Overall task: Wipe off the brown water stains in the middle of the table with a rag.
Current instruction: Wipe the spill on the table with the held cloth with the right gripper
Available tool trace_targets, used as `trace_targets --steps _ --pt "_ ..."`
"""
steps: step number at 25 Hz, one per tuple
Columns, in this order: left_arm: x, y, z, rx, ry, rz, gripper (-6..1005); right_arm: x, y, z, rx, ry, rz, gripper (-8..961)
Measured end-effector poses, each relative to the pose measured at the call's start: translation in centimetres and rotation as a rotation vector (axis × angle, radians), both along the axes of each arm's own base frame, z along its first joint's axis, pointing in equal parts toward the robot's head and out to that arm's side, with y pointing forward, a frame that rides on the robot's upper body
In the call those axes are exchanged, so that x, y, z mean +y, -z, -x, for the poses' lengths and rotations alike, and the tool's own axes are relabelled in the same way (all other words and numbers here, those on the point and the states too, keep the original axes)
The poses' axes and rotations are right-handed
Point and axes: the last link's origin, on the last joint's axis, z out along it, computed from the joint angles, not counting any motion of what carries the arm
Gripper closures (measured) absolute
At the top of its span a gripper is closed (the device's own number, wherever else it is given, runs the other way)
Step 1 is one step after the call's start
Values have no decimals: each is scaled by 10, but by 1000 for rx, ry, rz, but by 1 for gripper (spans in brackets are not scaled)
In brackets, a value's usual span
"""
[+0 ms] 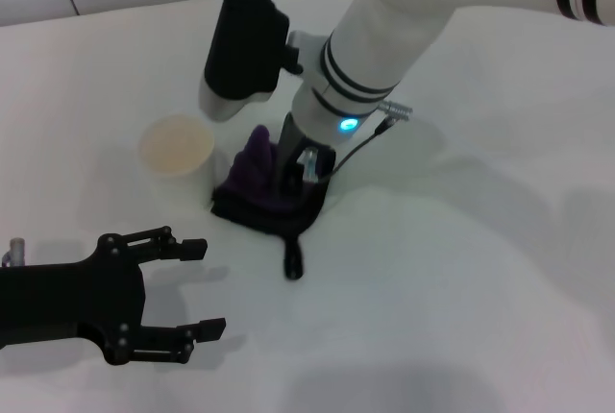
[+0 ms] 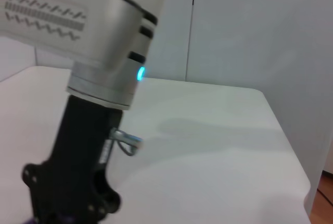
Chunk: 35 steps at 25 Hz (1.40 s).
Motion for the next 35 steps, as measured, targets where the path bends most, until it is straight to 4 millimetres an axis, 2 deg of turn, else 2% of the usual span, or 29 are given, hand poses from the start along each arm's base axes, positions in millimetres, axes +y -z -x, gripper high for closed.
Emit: trace_targets --steps 13,17,28,35 --pt "0 0 0 -2 5 -3 138 -36 8 6 0 5 151 929" --pt "0 0 0 -2 5 -3 138 -42 11 5 -13 0 172 929" --pt "-3 0 2 -3 -2 -1 138 -19 6 -5 27 32 57 931" --pt "-4 0 2 -7 -3 3 138 -5 -2 -5 39 33 1 918"
